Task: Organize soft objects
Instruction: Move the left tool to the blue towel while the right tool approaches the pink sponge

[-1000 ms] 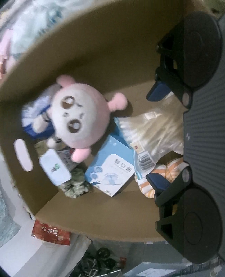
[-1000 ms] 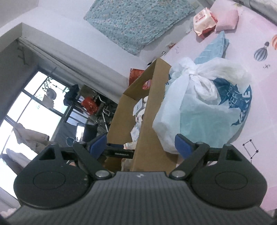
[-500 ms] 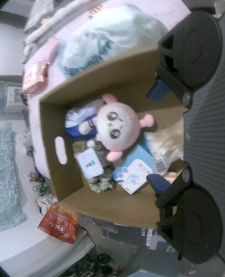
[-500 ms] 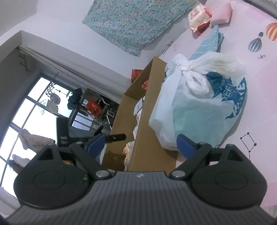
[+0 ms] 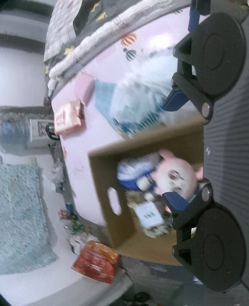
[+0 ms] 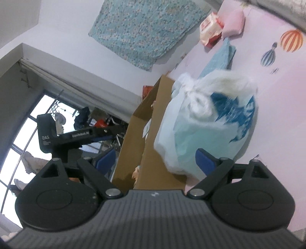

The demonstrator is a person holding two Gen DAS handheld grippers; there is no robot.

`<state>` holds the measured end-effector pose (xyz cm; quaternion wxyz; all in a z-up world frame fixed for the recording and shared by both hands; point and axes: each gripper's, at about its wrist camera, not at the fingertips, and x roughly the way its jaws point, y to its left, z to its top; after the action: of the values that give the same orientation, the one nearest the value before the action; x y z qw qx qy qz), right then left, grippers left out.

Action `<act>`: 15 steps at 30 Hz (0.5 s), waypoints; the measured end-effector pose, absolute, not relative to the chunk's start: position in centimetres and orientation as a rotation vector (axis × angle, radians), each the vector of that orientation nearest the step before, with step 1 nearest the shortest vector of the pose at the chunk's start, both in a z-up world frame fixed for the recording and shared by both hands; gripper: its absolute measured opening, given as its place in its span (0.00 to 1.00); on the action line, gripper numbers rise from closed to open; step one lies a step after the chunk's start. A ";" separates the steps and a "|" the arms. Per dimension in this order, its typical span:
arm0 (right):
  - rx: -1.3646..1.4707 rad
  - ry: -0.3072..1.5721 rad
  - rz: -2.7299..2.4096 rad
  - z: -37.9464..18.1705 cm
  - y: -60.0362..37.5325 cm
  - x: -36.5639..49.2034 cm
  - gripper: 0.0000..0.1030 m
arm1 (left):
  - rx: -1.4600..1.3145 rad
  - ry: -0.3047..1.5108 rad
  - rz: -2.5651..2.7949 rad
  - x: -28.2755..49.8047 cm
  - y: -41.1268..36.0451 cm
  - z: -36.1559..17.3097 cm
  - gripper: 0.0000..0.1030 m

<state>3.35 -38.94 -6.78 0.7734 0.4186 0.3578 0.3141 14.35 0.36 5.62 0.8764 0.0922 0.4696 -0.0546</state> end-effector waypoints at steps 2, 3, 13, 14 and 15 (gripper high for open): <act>0.898 0.758 0.657 -6.6 -40.1 3.9 0.88 | 0.210 0.958 -0.142 15.6 -1.5 6.1 0.90; 0.890 0.750 0.645 -6.4 -40.6 4.3 0.88 | 0.219 0.947 -0.156 16.3 -2.4 6.3 0.90; 0.811 0.671 0.443 -4.6 -47.6 13.0 0.88 | 0.398 1.062 -0.369 28.5 -13.7 1.7 0.97; 0.803 0.668 0.431 -4.5 -48.2 14.3 0.88 | 0.422 1.093 -0.406 29.7 -14.6 0.6 0.97; 0.802 0.669 0.419 -4.5 -48.7 15.3 0.88 | 0.451 1.124 -0.440 30.9 -15.8 -0.7 0.97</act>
<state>15.28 -48.70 -4.52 0.8459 0.3801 0.3169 0.1987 30.92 -15.77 -0.72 0.7995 0.2102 0.5240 -0.2051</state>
